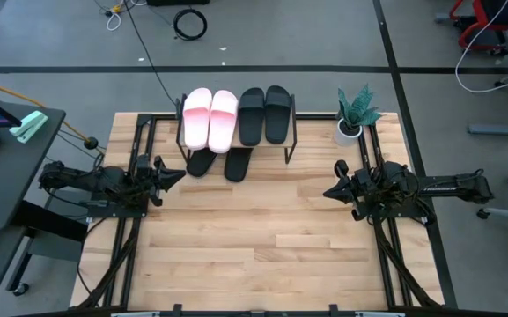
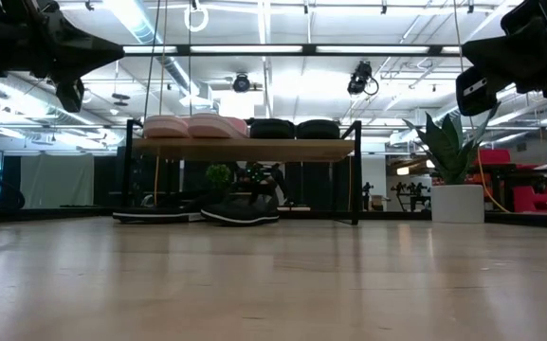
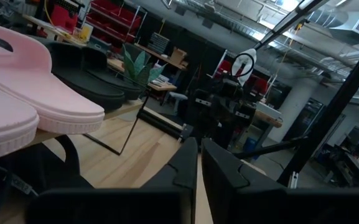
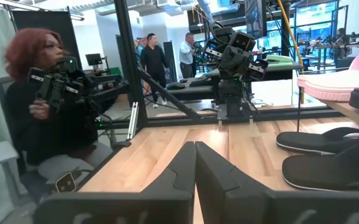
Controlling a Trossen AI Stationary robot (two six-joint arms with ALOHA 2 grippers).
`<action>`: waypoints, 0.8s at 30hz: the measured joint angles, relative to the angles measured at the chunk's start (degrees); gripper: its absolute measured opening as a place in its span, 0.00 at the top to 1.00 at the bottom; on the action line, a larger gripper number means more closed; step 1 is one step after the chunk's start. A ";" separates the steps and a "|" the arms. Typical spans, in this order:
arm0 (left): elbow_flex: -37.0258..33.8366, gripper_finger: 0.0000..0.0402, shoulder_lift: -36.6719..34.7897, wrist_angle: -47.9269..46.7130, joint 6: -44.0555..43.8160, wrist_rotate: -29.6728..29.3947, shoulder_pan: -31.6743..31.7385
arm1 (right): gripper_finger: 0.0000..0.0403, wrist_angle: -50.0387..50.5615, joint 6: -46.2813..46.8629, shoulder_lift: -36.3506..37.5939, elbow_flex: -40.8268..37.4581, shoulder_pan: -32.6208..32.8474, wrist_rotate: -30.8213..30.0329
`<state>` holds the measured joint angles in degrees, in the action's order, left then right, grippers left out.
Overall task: Pick and place slides into the shelf
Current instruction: Return to Home Position
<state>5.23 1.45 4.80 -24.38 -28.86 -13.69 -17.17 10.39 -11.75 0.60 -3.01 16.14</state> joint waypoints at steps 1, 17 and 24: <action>0.00 0.93 0.00 0.00 -0.02 0.00 0.00 | 0.97 0.00 0.00 0.00 0.00 0.00 0.00; 0.00 0.94 0.02 -9.58 12.83 -0.02 0.02 | 0.97 -0.02 0.00 0.00 0.00 0.02 0.00; -0.03 0.94 0.04 -11.15 16.05 0.02 0.01 | 0.97 0.00 0.00 0.00 0.00 0.02 0.00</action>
<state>5.21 1.50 -6.35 -8.34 -28.84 -13.69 -17.17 10.39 -11.75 0.60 -2.99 16.14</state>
